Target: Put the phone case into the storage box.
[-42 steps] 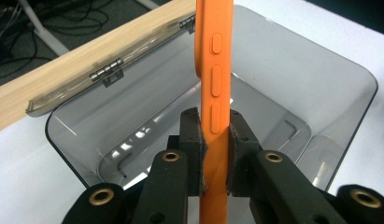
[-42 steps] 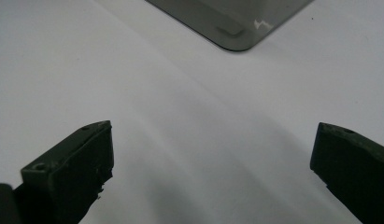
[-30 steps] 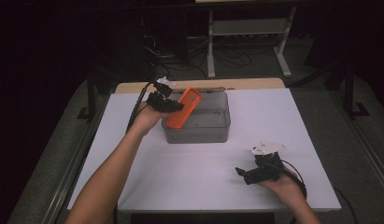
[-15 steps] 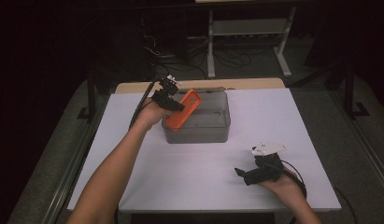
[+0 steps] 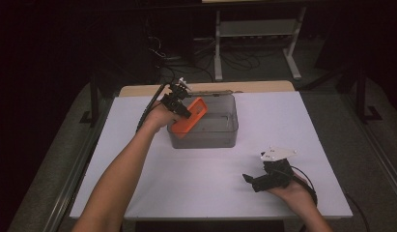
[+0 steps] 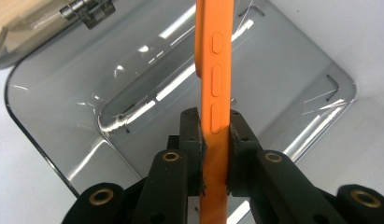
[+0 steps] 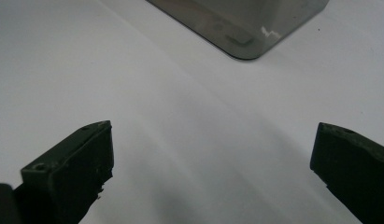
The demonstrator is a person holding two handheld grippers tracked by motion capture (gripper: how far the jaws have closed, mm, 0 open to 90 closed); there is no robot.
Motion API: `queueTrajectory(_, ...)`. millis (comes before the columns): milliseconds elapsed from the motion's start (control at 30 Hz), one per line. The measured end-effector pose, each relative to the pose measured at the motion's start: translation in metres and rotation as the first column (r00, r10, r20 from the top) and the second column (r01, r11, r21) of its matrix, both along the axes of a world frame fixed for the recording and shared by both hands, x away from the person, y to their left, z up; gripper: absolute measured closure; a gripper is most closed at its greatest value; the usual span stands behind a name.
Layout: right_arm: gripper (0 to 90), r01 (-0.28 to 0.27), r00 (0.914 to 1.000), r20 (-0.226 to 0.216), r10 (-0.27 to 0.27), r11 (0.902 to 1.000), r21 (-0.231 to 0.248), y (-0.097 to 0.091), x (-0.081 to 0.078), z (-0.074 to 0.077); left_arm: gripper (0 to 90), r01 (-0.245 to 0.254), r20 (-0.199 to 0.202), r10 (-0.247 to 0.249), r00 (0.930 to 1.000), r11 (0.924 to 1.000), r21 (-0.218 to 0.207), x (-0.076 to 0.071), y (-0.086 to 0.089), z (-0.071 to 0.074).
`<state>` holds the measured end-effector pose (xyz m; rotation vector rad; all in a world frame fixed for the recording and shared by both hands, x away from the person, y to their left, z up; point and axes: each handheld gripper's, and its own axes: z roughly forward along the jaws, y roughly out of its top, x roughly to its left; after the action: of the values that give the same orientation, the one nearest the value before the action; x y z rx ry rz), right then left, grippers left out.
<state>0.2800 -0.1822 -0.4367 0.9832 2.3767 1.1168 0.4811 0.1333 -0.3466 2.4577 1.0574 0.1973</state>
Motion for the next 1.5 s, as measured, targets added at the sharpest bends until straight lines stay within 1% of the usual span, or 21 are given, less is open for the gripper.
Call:
queueTrajectory(167,0.0,0.000,1.0000,0.001,0.000,1.0000,0.002,0.000,0.000,0.000,79.7,-0.014,-0.020,0.014,0.9997,0.9999,0.000,0.002,-0.001,-0.003)
queueTrajectory(300,0.0,0.001,1.0000,0.000,-0.001,1.0000,0.004,0.000,-0.001,0.001,79.7,-0.039,-0.043,0.039,0.9983,0.9992,0.013,0.004,-0.001,-0.005)
queueTrajectory(333,0.0,0.001,1.0000,0.000,-0.001,1.0000,0.003,0.000,-0.001,0.001,79.7,-0.051,-0.052,0.052,0.9973,0.9986,0.012,0.005,0.000,-0.007)
queueTrajectory(433,0.0,0.001,1.0000,0.001,-0.001,1.0000,0.004,0.000,-0.001,0.001,79.7,-0.068,-0.065,0.069,0.9955,0.9976,0.014,0.007,0.000,-0.008)
queueTrajectory(567,0.0,0.000,1.0000,0.000,0.000,1.0000,0.005,0.000,0.000,0.001,79.7,-0.108,-0.086,0.109,0.9903,0.9940,0.019,0.008,0.000,-0.010)
queueTrajectory(633,0.0,0.001,1.0000,0.000,-0.001,1.0000,0.007,0.000,-0.001,0.001,79.7,-0.133,-0.095,0.135,0.9863,0.9908,0.022,0.009,0.001,-0.010)
queueTrajectory(667,0.0,0.001,1.0000,-0.001,-0.001,1.0000,0.007,0.000,-0.001,0.001,79.7,-0.152,-0.100,0.153,0.9832,0.9882,0.021,0.010,0.002,-0.010)
queueTrajectory(767,0.0,0.000,1.0000,0.001,0.000,1.0000,0.008,0.000,-0.001,0.001,79.7,-0.185,-0.116,0.185,0.9757,0.9826,0.016,0.011,0.004,-0.010)
queueTrajectory(800,0.0,0.001,1.0000,0.000,-0.001,1.0000,0.008,0.000,-0.001,0.001,79.7,-0.200,-0.123,0.200,0.9720,0.9797,0.015,0.012,0.005,-0.010)
queueTrajectory(833,0.0,0.001,1.0000,0.000,-0.001,1.0000,0.008,0.000,-0.001,0.001,79.6,-0.206,-0.128,0.206,0.9702,0.9785,0.014,0.012,0.005,-0.010)
queueTrajectory(867,0.0,0.001,1.0000,0.000,-0.001,1.0000,0.009,0.000,-0.001,0.001,79.6,-0.219,-0.134,0.219,0.9665,0.9756,0.013,0.012,0.006,-0.010)
queueTrajectory(967,0.0,-0.001,1.0000,0.000,0.001,1.0000,0.009,0.000,-0.001,0.001,79.6,-0.241,-0.142,0.240,0.9601,0.9704,0.013,0.013,0.008,-0.009)
queueTrajectory(1033,0.0,-0.001,1.0000,0.000,0.001,1.0000,0.009,0.000,-0.001,0.001,79.6,-0.263,-0.155,0.260,0.9530,0.9649,0.006,0.014,0.010,-0.009)
queueTrajectory(1067,0.0,-0.002,1.0000,0.001,0.002,0.9999,0.010,0.000,-0.001,0.001,79.6,-0.267,-0.163,0.264,0.9508,0.9637,0.003,0.014,0.010,-0.009)
queueTrajectory(1233,0.0,-0.001,1.0000,0.001,0.001,0.9999,0.011,0.000,0.000,0.001,79.6,-0.292,-0.170,0.289,0.9420,0.9565,0.011,0.015,0.011,-0.010)
queueTrajectory(1267,0.0,-0.001,1.0000,0.001,0.001,0.9999,0.011,0.000,0.000,0.001,79.6,-0.301,-0.172,0.299,0.9386,0.9534,0.014,0.015,0.011,-0.011)
queueTrajectory(1300,0.0,-0.001,1.0000,0.001,0.001,0.9999,0.011,0.000,0.000,0.001,79.6,-0.306,-0.172,0.305,0.9369,0.9518,0.017,0.015,0.011,-0.011)
queueTrajectory(1333,0.0,-0.001,1.0000,0.001,0.001,0.9999,0.011,0.000,0.000,0.001,79.6,-0.308,-0.169,0.306,0.9368,0.9513,0.018,0.015,0.011,-0.011)
queueTrajectory(1400,0.0,-0.001,1.0000,0.001,0.001,0.9999,0.012,0.000,0.000,0.001,79.6,-0.321,-0.170,0.318,0.9327,0.9471,0.012,0.016,0.011,-0.011)
queueTrajectory(1500,0.0,-0.002,1.0000,0.001,0.002,0.9999,0.012,0.000,-0.001,0.001,79.5,-0.328,-0.169,0.327,0.9298,0.9444,0.024,0.016,0.011,-0.011)
